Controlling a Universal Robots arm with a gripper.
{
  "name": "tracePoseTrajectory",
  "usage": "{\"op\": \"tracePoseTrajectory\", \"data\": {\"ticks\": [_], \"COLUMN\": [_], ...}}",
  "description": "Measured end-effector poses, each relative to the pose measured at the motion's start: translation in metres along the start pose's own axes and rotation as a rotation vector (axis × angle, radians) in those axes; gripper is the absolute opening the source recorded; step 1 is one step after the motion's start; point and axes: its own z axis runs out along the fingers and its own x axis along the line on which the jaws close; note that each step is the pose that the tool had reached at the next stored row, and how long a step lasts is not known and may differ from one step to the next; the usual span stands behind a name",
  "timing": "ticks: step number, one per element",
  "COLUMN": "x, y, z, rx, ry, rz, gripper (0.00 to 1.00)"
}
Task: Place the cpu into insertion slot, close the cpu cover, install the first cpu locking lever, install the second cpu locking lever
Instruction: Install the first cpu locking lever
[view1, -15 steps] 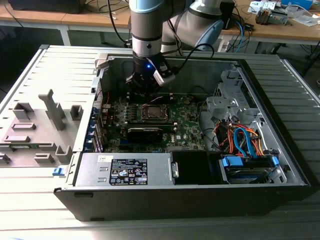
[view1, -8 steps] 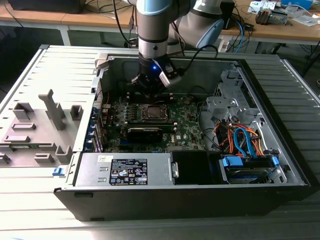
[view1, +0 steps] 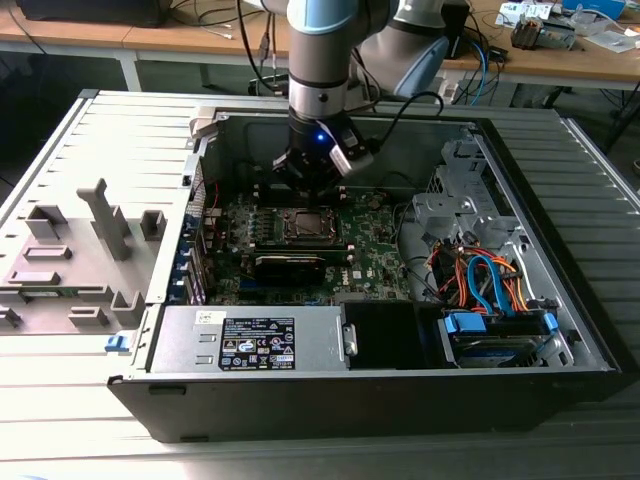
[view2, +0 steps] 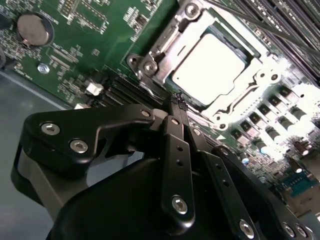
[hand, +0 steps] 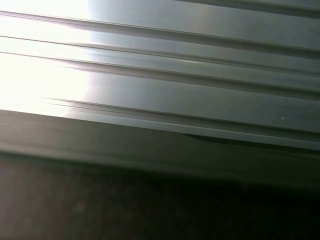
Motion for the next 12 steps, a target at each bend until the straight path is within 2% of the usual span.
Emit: {"op": "tracePoseTrajectory", "data": {"ticks": [12], "x": [-0.0146], "y": [-0.0019], "z": [0.0024], "rx": [0.0001], "ry": [0.0017], "rz": [0.000], "gripper": [0.11]}}
